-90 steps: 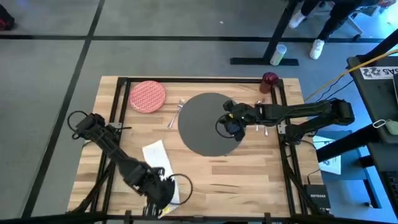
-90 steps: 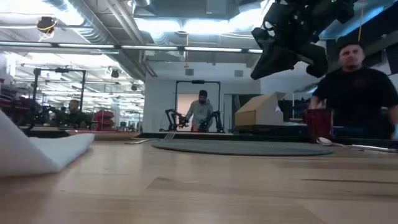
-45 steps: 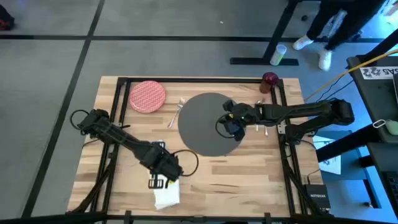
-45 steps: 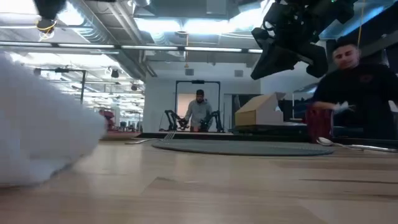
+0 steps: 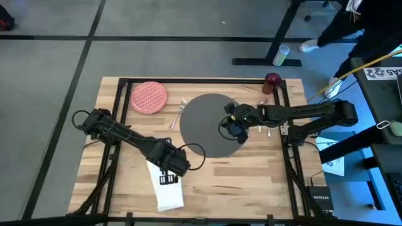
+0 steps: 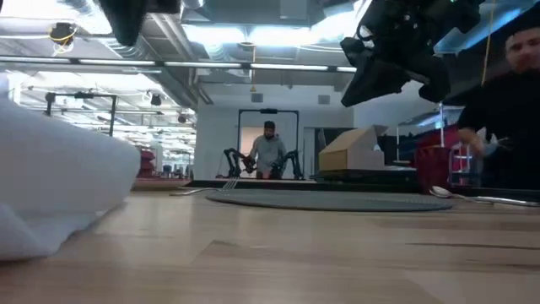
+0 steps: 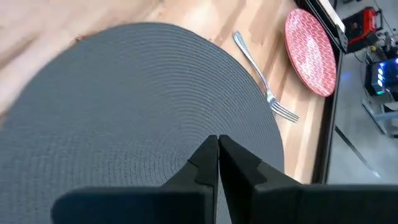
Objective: Set table place
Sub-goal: Fold the white table napkin
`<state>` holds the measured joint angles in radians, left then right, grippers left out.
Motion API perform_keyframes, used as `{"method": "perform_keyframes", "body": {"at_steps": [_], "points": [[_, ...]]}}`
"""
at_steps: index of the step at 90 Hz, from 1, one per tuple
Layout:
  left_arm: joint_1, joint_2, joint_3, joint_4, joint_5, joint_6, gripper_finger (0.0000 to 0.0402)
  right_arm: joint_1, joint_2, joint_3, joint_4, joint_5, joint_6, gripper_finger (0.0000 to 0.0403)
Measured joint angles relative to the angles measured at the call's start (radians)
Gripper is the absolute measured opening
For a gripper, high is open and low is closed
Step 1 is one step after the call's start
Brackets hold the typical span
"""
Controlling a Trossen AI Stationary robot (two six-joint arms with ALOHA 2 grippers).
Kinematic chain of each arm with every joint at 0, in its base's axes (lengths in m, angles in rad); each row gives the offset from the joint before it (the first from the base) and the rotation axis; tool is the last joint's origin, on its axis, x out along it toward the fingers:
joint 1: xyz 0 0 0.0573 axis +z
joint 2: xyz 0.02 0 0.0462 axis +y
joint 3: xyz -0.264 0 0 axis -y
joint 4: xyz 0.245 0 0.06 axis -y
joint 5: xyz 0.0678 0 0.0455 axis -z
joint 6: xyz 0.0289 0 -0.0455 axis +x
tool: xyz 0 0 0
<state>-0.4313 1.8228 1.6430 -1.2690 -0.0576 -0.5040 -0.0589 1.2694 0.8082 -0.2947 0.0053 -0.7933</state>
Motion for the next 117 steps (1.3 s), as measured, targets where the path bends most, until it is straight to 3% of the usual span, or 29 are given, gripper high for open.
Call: {"method": "perform_keyframes", "body": {"at_steps": [14,30,47,61,84,102,117], "points": [[0.0,0.0,-0.086,0.134,0.13,0.058,0.0039,0.0,0.004,0.0,0.0,-0.064,0.022,0.0],[-0.012,0.002,-0.148,0.137,0.174,0.044,0.0068,0.0,0.041,0.0,0.011,-0.207,0.113,0.0011],[-0.049,0.002,-0.192,0.153,0.162,0.031,0.0023,0.0,0.094,0.0,0.023,-0.209,0.134,0.004],[-0.057,-0.002,-0.216,0.315,0.161,0.088,0.0007,0.0,0.129,0.0,0.07,-0.23,0.135,0.0059],[0.011,-0.003,-0.276,0.439,0.158,0.145,0.0058,0.0,0.157,0.0,0.089,-0.253,0.135,0.0065],[0.039,-0.003,-0.332,0.471,0.255,0.151,0.0103,0.0,0.157,0.0,0.084,-0.257,0.134,0.0065],[0.04,-0.002,-0.342,0.51,0.265,0.173,0.0139,0.0,0.157,0.0,0.083,-0.269,0.134,0.0065]]}}
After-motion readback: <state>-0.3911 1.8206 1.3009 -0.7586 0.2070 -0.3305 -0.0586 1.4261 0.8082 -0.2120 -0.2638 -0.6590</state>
